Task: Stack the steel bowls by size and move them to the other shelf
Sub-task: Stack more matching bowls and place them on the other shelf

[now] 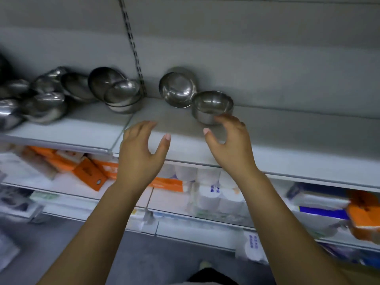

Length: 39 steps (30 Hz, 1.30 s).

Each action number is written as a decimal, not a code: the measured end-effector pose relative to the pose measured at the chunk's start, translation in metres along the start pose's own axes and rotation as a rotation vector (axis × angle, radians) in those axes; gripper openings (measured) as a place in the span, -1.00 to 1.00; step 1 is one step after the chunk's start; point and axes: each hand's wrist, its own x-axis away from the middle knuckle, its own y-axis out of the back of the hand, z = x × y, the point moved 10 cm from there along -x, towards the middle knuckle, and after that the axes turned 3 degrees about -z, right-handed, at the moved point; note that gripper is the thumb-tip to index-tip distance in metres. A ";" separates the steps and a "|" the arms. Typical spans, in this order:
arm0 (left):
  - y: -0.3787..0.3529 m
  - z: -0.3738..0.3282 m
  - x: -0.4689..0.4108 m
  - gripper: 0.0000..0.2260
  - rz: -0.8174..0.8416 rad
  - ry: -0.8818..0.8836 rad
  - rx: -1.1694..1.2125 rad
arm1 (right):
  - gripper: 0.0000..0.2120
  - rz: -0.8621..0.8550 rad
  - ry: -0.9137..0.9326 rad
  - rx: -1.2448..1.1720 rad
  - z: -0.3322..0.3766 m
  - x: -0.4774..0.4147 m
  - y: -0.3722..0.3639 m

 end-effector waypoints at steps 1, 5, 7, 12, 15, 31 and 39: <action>0.009 0.010 -0.002 -0.51 -0.024 0.030 -0.003 | -0.61 0.024 0.030 -0.020 0.009 -0.005 -0.012; 0.040 0.046 -0.012 -0.53 -0.113 0.118 -0.033 | -0.56 0.109 0.123 -0.040 0.040 -0.028 -0.056; 0.053 0.061 -0.021 -0.53 -0.151 0.161 -0.054 | -0.56 0.120 0.183 -0.026 0.055 -0.039 -0.073; 0.064 0.093 -0.042 -0.50 -0.205 0.267 -0.073 | -0.63 0.202 0.271 0.045 0.075 -0.077 -0.108; 0.054 0.108 -0.062 -0.47 -0.171 0.295 -0.056 | -0.69 0.112 0.274 0.137 0.075 -0.111 -0.111; 0.014 0.099 -0.142 -0.80 -0.172 -0.347 0.063 | -0.79 -0.072 0.168 0.502 0.076 -0.192 -0.117; -0.034 0.063 -0.158 -0.62 0.075 -0.093 0.441 | -0.88 -0.334 0.025 0.143 0.064 -0.177 -0.044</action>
